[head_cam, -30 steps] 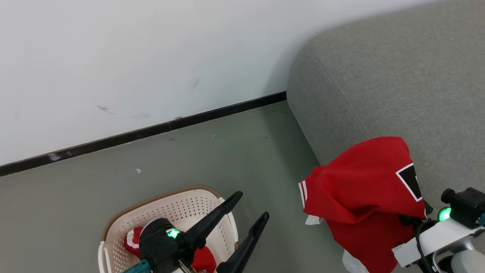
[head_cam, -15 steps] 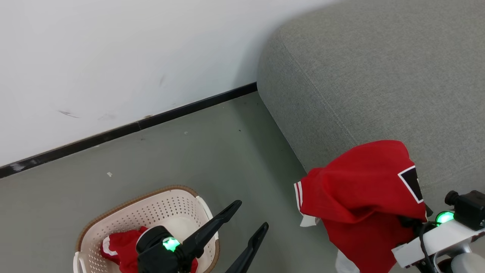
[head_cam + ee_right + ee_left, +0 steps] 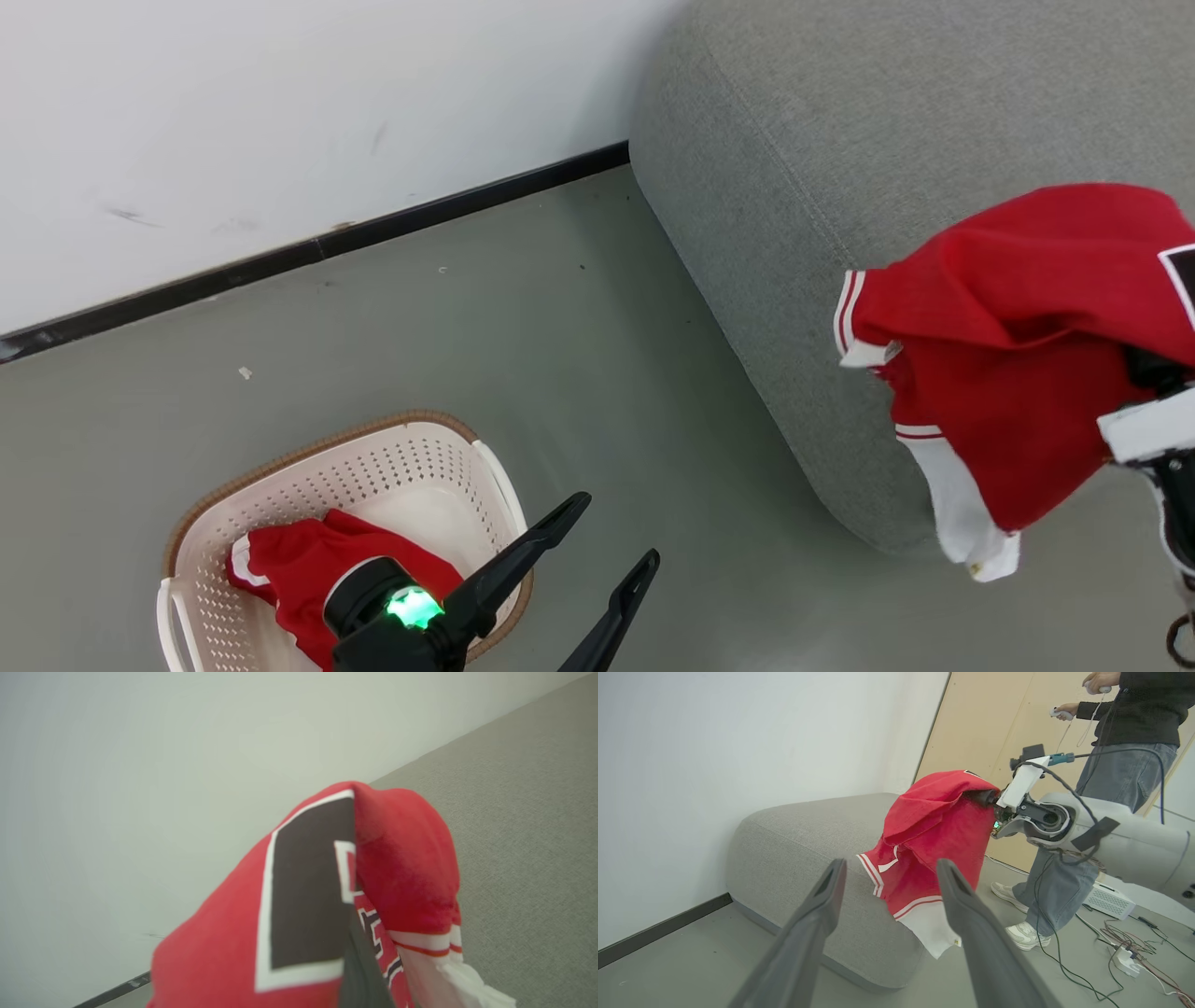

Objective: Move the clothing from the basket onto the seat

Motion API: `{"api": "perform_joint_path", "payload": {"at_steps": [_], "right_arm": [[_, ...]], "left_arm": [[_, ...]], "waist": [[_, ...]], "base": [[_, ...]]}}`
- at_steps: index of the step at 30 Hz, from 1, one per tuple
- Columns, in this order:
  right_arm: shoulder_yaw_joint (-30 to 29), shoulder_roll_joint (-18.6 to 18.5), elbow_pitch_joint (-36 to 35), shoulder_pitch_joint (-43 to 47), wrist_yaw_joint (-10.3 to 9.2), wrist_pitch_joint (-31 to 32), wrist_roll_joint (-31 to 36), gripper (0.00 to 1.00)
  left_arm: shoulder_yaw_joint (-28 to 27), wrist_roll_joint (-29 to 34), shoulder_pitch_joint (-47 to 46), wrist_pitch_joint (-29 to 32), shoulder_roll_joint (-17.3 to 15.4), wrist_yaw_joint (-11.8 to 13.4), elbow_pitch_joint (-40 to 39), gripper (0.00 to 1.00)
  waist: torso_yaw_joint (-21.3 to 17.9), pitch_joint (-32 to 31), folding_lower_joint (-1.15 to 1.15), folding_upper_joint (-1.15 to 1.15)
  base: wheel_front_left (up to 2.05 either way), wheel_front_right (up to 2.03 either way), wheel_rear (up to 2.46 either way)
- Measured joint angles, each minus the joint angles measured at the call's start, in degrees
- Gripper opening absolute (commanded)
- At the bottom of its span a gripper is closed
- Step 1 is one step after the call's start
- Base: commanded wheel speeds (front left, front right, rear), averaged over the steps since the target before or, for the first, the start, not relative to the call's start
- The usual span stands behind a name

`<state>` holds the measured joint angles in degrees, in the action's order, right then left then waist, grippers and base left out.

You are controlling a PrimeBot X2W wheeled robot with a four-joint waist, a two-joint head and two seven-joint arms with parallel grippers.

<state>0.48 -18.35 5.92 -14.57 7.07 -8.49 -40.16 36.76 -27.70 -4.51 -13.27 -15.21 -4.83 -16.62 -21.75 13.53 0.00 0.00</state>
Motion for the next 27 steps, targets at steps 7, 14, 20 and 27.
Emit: {"api": "perform_joint_path", "payload": {"at_steps": [7, 14, 20, 27], "right_arm": [[-7.8, 0.33, 6.25, -8.03, 0.0, 4.05, -4.74, 0.0], [-14.05, -1.25, 12.06, -16.63, 0.0, 7.46, -5.12, 0.0], [-19.07, -4.01, 16.0, -25.4, 0.0, 10.32, -4.32, 0.0], [-26.96, -9.53, 21.62, -34.41, 0.0, 12.6, -0.71, 0.0]], "left_arm": [[0.01, 0.9, -0.02, 0.01, -0.32, 0.21, -0.92, 1.0], [0.09, 1.74, -0.92, 0.0, -0.2, 0.21, -1.12, 1.0], [0.36, 1.89, -2.33, -0.02, 0.31, 0.08, -1.05, 1.0], [0.87, 1.9, -2.56, -0.44, 0.78, -0.22, -0.57, 1.0]], "waist": [[1.52, 2.7, 0.0, 0.0], [3.66, 4.91, 0.0, 0.0], [5.89, 6.13, 0.0, 0.0], [8.56, 7.05, 0.0, 0.0]], "base": [[0.0, 0.0, 0.0], [0.0, 0.0, 0.0], [0.0, 0.0, 0.0], [0.0, 0.0, 0.0]]}}
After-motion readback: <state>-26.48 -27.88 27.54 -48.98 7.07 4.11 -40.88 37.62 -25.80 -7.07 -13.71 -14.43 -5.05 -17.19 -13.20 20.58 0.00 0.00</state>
